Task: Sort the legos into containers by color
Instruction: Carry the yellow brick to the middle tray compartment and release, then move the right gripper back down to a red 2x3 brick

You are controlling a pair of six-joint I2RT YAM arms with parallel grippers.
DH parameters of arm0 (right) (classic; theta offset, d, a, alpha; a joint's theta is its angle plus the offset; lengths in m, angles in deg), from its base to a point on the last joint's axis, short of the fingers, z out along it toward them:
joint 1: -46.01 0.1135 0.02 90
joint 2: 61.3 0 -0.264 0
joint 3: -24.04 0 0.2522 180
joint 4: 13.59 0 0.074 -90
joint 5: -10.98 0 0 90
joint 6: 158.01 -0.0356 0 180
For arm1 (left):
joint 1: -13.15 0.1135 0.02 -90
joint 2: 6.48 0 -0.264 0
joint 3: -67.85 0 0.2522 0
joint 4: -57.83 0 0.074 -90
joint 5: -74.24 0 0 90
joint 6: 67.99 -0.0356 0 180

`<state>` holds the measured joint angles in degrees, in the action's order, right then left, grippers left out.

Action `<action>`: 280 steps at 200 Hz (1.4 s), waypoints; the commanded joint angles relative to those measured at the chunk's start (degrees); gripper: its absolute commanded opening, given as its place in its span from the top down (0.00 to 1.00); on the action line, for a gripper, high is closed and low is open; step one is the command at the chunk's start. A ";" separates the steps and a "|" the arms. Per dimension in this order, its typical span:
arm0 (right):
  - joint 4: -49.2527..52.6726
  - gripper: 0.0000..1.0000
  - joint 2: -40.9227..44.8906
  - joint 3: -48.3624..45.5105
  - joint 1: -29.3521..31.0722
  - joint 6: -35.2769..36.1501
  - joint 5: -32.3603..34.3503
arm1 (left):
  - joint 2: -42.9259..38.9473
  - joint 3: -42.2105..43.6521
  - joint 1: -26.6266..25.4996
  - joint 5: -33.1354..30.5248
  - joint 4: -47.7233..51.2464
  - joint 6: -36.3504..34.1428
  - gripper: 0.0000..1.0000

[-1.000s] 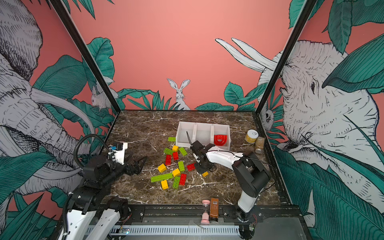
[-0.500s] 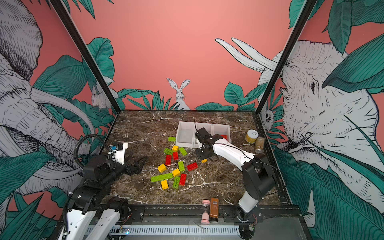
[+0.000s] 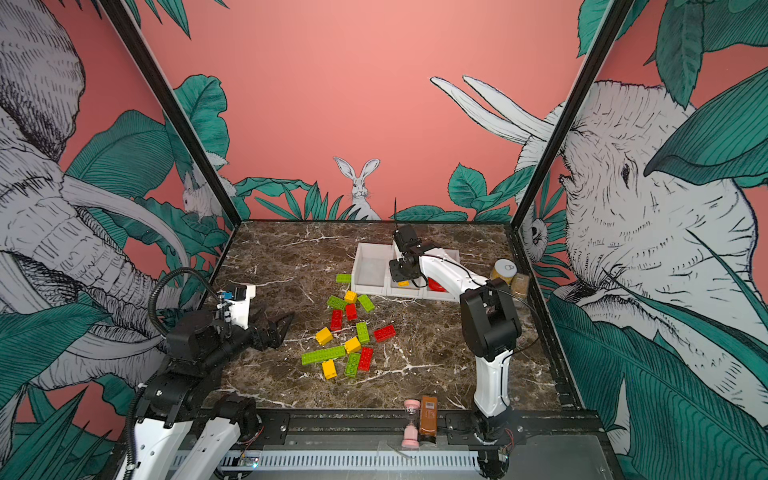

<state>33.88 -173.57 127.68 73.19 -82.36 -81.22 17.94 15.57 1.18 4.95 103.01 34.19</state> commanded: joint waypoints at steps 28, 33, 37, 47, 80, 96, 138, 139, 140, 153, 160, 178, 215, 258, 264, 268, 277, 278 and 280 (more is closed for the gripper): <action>-2.31 0.71 -3.84 2.79 -1.48 -1.45 -0.36 | -1.70 -0.42 0.02 0.65 -0.05 0.11 0.01; -1.96 0.70 -4.32 3.09 -1.46 -1.34 -0.37 | -1.67 -0.56 0.07 0.72 0.11 -0.05 0.01; -1.59 0.68 -4.59 3.34 -1.48 -1.22 -0.47 | -1.54 -0.65 0.04 0.86 0.12 -0.08 0.01; -0.69 0.60 -5.05 3.87 -1.51 -0.97 -0.10 | -1.10 -0.76 0.01 1.27 0.18 -0.15 0.01; 0.29 0.41 -3.14 3.63 -1.51 -0.87 0.99 | -0.44 -0.85 0.03 2.49 -0.09 -0.06 0.01; 1.46 0.39 -0.37 2.74 -1.34 -1.00 0.72 | -0.70 -0.61 0.04 2.60 -0.38 -0.08 0.01; 6.01 0.25 14.52 -7.43 5.09 -1.73 4.00 | -0.62 -0.43 0.01 2.57 -0.65 0.12 0.01; 6.23 0.24 14.88 -7.57 5.30 -1.82 4.07 | -0.61 -0.47 0.06 2.53 -0.70 0.16 0.01; 6.38 0.24 15.23 -7.95 5.58 -1.87 4.10 | -0.61 -0.44 0.04 2.51 -0.68 0.18 0.01; 7.43 0.22 19.91 -12.32 8.48 -3.65 4.19 | -0.35 -0.41 0.02 2.47 -0.68 0.21 0.01; 7.67 0.22 22.74 -14.24 10.17 -5.17 4.34 | -0.21 -0.49 0.01 2.57 -0.64 0.25 0.01; 7.73 0.20 27.09 -20.58 14.65 -8.81 5.07 | -0.17 -0.59 0.02 3.01 -0.39 0.21 0.01; 7.24 0.18 27.96 -26.18 21.59 -13.31 8.30 | -0.61 -0.41 0.04 2.94 -0.60 0.44 0.01; 2.19 0.16 23.14 -28.15 23.97 -13.71 6.62 | -0.71 -0.98 0.06 4.85 -1.31 2.09 0.01; 1.62 0.16 22.29 -28.10 24.06 -13.62 6.59 | -0.63 -1.14 0.06 4.78 -1.20 2.75 0.01; 1.23 0.16 21.56 -28.03 24.05 -13.55 6.37 | -0.56 -1.20 -0.01 4.78 -1.10 3.11 0.01; 0.74 0.16 20.25 -27.77 24.03 -13.30 6.48 | -0.44 -1.21 0.02 5.32 -0.79 3.46 0.01; 0.65 0.15 19.77 -27.71 24.04 -13.27 6.54 | -0.44 -1.20 0.01 5.36 -0.77 3.46 0.01; 0.58 0.16 19.27 -27.63 24.06 -13.25 6.64 | -0.43 -1.14 0.08 5.45 -0.71 3.42 0.01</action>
<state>37.64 -151.17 99.73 96.93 -94.84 -75.18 17.44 15.57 1.18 8.41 102.97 35.66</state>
